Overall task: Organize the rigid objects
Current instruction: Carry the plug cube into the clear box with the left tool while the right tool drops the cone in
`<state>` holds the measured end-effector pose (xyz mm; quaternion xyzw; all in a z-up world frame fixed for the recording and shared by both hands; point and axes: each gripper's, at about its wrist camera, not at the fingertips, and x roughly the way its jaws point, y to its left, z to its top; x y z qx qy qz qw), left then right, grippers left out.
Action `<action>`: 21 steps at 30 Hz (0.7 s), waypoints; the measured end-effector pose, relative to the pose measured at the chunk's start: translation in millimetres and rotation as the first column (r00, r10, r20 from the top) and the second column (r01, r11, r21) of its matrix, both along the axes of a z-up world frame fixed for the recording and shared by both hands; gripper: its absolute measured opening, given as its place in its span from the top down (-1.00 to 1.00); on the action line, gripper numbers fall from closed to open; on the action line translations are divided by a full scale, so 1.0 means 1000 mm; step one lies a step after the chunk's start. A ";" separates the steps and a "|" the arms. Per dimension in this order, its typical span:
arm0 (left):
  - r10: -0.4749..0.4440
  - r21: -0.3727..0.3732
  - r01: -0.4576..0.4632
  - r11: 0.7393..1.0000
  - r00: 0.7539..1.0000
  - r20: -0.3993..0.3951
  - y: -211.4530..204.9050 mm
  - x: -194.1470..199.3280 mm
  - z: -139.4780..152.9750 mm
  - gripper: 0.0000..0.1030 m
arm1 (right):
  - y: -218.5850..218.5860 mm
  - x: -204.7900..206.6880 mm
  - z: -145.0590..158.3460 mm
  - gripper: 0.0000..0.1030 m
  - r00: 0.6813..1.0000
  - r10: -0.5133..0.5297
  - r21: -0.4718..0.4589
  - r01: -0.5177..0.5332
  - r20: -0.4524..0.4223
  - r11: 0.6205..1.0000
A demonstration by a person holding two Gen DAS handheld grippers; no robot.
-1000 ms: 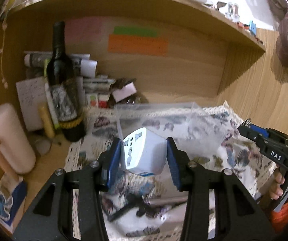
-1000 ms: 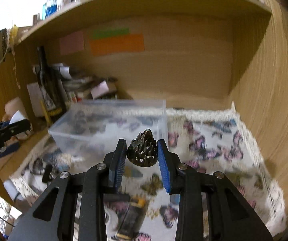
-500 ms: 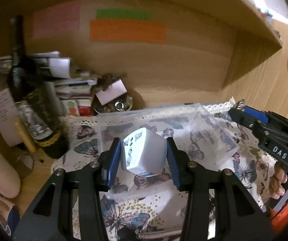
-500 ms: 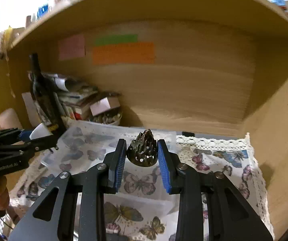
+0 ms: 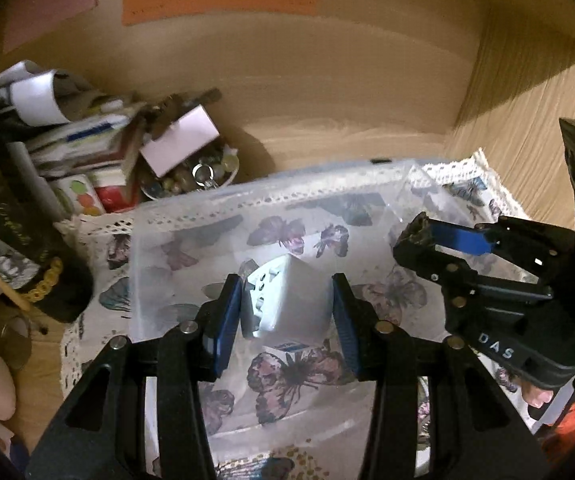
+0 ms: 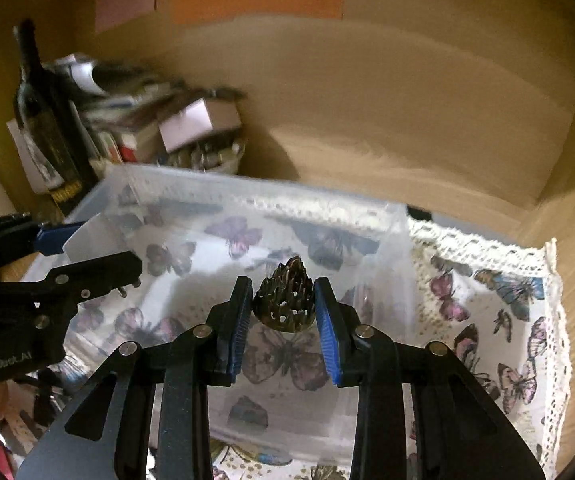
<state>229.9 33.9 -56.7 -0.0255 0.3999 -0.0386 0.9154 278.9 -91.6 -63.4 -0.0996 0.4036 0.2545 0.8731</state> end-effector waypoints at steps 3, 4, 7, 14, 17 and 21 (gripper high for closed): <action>-0.010 0.018 0.010 1.000 1.000 -0.023 -0.005 0.006 -0.008 0.15 | 0.003 0.001 -0.006 0.44 1.000 -0.004 -0.033 0.004 -0.002 0.999; -0.014 0.020 0.015 1.000 0.999 -0.033 -0.007 0.008 -0.011 0.15 | 0.003 0.001 -0.007 0.44 1.000 -0.002 -0.041 0.002 -0.004 0.999; -0.019 0.021 0.020 1.000 0.999 -0.051 -0.010 0.011 -0.016 0.14 | 0.004 0.003 -0.010 0.44 1.000 0.000 -0.058 -0.001 -0.011 0.998; -0.022 0.024 0.024 0.999 0.997 -0.074 -0.012 0.014 -0.021 0.15 | 0.004 0.004 -0.012 0.44 1.000 0.001 -0.054 -0.002 -0.021 0.999; -0.018 0.024 0.020 1.000 0.997 -0.070 -0.011 0.011 -0.015 0.15 | 0.004 0.003 -0.010 0.44 1.000 0.001 -0.048 -0.002 -0.014 0.999; -0.020 0.045 0.021 0.999 0.999 -0.034 -0.012 0.002 -0.003 0.11 | -0.002 -0.002 0.002 0.43 1.000 -0.003 -0.025 0.003 0.006 1.000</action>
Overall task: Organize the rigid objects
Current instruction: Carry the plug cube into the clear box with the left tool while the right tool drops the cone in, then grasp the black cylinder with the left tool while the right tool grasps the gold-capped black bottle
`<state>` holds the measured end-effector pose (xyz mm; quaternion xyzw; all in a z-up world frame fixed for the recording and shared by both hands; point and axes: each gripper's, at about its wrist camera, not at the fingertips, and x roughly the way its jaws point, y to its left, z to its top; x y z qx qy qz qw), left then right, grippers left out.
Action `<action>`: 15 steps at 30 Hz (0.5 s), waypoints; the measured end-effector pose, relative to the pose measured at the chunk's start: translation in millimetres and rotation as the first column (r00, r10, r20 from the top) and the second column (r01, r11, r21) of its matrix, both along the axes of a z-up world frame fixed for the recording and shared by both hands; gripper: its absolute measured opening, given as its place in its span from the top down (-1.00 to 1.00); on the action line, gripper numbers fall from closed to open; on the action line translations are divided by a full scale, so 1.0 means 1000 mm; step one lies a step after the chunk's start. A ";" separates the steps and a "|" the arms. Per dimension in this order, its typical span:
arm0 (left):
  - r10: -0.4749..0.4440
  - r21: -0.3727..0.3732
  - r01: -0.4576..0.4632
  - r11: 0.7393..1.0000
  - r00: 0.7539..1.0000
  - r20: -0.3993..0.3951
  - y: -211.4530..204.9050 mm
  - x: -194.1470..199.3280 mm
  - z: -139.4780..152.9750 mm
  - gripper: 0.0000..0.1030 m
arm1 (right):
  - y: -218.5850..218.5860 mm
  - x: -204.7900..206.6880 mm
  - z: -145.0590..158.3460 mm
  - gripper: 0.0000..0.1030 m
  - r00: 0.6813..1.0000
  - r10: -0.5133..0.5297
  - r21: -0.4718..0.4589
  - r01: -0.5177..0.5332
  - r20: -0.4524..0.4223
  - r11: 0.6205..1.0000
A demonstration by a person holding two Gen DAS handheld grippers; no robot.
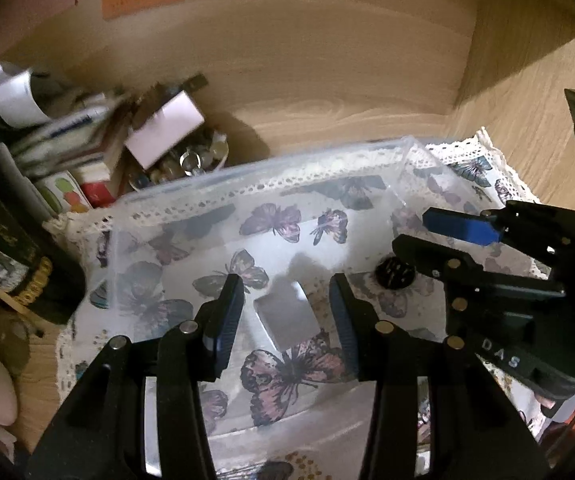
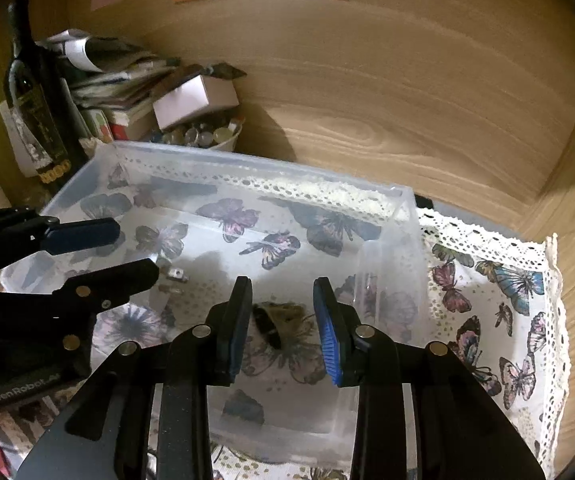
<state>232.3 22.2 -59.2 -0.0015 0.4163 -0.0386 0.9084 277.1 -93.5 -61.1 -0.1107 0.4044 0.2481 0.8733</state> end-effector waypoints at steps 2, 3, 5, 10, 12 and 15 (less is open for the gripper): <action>-0.002 0.002 0.002 1.000 1.000 0.028 0.001 -0.007 0.010 0.00 | -0.004 -0.006 0.010 0.35 1.000 -0.007 0.010 0.006 0.029 1.000; -0.003 0.000 0.003 1.000 0.999 0.042 0.002 -0.011 0.015 -0.09 | -0.006 -0.010 0.016 0.28 0.999 -0.009 0.017 0.009 0.048 1.000; 0.002 -0.003 -0.001 1.000 0.997 0.078 0.005 -0.020 0.028 -0.22 | -0.010 -0.018 0.026 0.17 0.997 -0.014 0.030 0.012 0.080 0.999; 0.032 0.001 -0.032 0.999 0.986 0.165 0.014 -0.045 0.054 -0.60 | -0.026 -0.043 0.050 -0.17 0.988 -0.031 0.083 0.018 0.151 0.996; 0.041 0.004 -0.042 0.999 0.980 0.195 0.018 -0.056 0.061 -0.78 | -0.033 -0.056 0.056 -0.21 0.984 -0.034 0.096 0.017 0.176 0.995; 0.056 0.009 -0.060 0.998 0.974 0.218 0.026 -0.073 0.063 -0.86 | -0.041 -0.069 0.058 -0.24 0.980 -0.039 0.103 0.019 0.193 0.995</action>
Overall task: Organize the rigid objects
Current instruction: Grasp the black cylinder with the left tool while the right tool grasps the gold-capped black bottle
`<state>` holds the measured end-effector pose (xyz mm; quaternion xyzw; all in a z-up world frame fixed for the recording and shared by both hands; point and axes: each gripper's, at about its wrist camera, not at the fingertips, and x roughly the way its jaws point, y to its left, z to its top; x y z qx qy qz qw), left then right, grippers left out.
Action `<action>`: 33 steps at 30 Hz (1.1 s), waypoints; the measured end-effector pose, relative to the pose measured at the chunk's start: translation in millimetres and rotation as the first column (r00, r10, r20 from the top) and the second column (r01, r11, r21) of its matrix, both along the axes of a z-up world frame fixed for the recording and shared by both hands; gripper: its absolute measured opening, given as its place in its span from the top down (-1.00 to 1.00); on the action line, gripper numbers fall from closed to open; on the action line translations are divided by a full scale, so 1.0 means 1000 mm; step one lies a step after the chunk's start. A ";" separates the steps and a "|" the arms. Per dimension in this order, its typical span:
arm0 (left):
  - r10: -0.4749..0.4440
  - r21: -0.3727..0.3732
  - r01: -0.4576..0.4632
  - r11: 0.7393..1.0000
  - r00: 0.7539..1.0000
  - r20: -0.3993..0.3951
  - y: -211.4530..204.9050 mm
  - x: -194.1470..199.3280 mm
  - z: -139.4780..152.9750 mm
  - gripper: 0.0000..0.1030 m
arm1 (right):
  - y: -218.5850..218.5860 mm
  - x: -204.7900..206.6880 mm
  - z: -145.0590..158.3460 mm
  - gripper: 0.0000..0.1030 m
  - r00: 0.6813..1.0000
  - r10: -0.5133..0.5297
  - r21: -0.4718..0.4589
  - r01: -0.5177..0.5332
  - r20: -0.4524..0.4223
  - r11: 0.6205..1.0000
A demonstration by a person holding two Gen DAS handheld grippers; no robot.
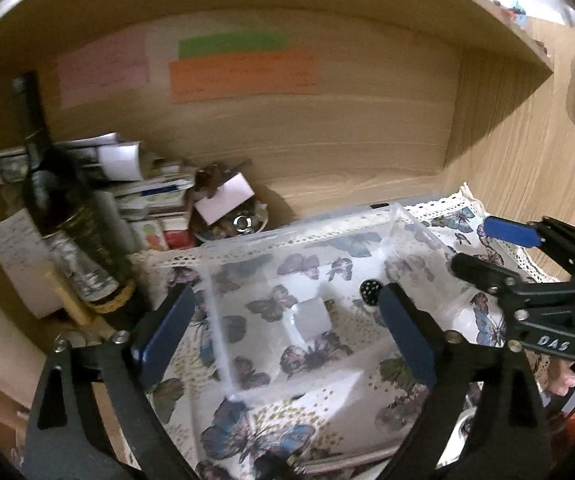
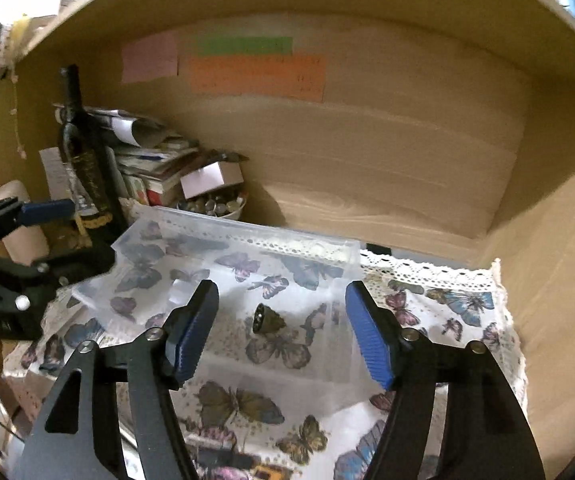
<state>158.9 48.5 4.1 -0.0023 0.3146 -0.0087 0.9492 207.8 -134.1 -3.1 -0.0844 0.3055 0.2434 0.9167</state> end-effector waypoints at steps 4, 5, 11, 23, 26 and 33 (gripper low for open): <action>0.015 -0.015 -0.016 1.000 0.999 -0.030 0.011 -0.017 -0.010 -0.87 | -0.010 -0.016 -0.007 -0.27 1.000 -0.003 0.012 0.003 -0.013 1.000; 0.020 -0.016 -0.021 1.000 0.999 -0.037 0.012 -0.020 -0.013 -0.87 | -0.012 -0.019 -0.010 -0.27 1.000 -0.006 0.012 0.006 -0.018 1.000; 0.055 -0.007 -0.056 0.998 0.992 -0.118 0.023 -0.039 -0.045 -0.87 | -0.029 -0.037 -0.035 -0.27 0.997 -0.032 0.015 0.034 -0.070 0.999; 0.011 -0.034 -0.020 0.999 0.969 -0.246 0.015 -0.059 -0.099 -0.75 | -0.051 -0.047 -0.095 -0.27 0.965 -0.090 -0.038 0.083 -0.246 0.996; -0.006 -0.046 -0.007 0.999 0.963 -0.271 0.013 -0.061 -0.107 -0.58 | -0.048 -0.053 -0.100 -0.25 0.964 -0.064 -0.046 0.054 -0.259 0.997; 0.005 -0.036 -0.016 0.999 0.962 -0.274 0.021 -0.072 -0.114 -0.38 | -0.042 -0.066 -0.105 -0.16 0.966 -0.031 -0.071 0.013 -0.255 0.997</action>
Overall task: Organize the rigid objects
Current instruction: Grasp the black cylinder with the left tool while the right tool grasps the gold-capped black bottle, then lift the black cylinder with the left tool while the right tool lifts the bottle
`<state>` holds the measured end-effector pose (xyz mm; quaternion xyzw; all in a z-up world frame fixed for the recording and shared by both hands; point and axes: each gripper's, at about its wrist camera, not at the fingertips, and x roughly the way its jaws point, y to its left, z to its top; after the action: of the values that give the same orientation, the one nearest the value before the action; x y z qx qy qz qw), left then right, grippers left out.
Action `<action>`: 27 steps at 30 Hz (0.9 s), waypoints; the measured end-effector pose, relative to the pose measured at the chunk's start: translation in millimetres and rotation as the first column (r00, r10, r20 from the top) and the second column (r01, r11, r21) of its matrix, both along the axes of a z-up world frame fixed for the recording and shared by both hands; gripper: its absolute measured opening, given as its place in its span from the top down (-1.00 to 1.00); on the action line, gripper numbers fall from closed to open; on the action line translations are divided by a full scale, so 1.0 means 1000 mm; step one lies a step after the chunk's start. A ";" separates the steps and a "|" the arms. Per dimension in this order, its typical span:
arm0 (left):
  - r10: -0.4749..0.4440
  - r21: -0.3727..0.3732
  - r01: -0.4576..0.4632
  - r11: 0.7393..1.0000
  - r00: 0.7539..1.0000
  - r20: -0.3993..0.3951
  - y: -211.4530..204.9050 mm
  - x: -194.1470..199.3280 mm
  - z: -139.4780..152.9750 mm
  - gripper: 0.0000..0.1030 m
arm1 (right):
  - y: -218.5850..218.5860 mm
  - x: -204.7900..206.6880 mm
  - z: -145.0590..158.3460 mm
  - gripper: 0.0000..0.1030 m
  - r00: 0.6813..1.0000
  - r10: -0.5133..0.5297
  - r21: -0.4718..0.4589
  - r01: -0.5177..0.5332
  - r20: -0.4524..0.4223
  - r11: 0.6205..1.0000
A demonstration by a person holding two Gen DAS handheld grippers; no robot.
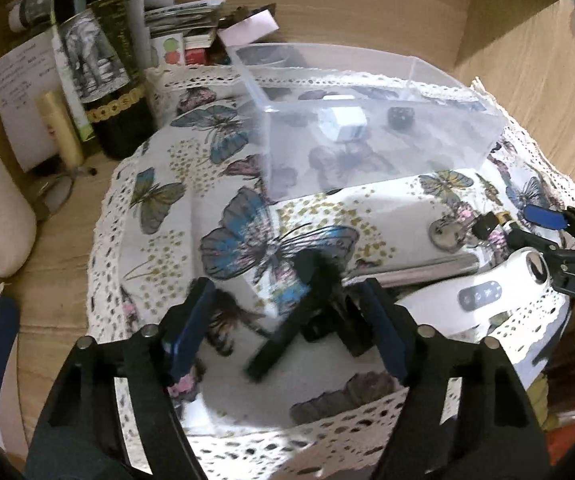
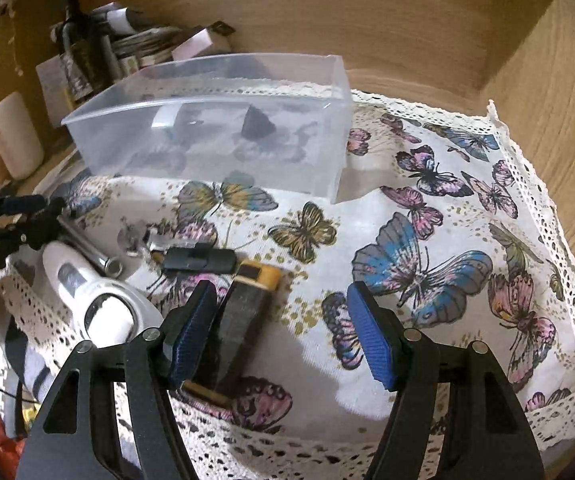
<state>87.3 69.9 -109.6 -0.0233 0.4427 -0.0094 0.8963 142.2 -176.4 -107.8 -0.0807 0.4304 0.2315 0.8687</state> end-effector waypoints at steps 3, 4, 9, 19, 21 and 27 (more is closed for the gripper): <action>0.004 0.016 -0.004 1.000 1.000 -0.006 0.005 -0.004 -0.001 -0.20 | -0.002 -0.002 -0.002 0.05 1.000 -0.003 -0.011 0.003 0.009 1.000; 0.005 0.026 -0.005 1.000 1.000 -0.005 0.006 -0.004 -0.001 -0.17 | -0.002 -0.002 -0.002 0.16 1.000 -0.005 -0.013 0.005 0.013 1.000; 0.007 0.047 -0.007 0.999 1.000 0.000 0.008 -0.006 0.002 -0.02 | -0.008 -0.002 -0.001 0.54 1.000 -0.021 -0.013 0.021 0.021 1.000; -0.050 0.036 0.050 0.998 0.999 -0.015 -0.004 -0.005 -0.001 0.01 | -0.012 -0.005 -0.002 0.58 0.999 -0.024 -0.001 0.024 0.022 1.000; -0.047 0.033 0.048 0.998 0.999 -0.016 -0.006 -0.006 -0.003 0.01 | -0.014 -0.006 -0.002 0.58 0.999 -0.023 0.002 0.023 0.024 1.000; -0.004 0.009 0.004 1.000 1.000 -0.010 0.002 0.002 -0.003 0.57 | -0.013 -0.009 -0.003 0.59 0.999 -0.032 0.004 0.031 0.042 0.999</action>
<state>89.1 71.4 -112.8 -0.0182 0.4474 -0.0090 0.8941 132.8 -189.7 -110.7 -0.0772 0.4130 0.2168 0.8812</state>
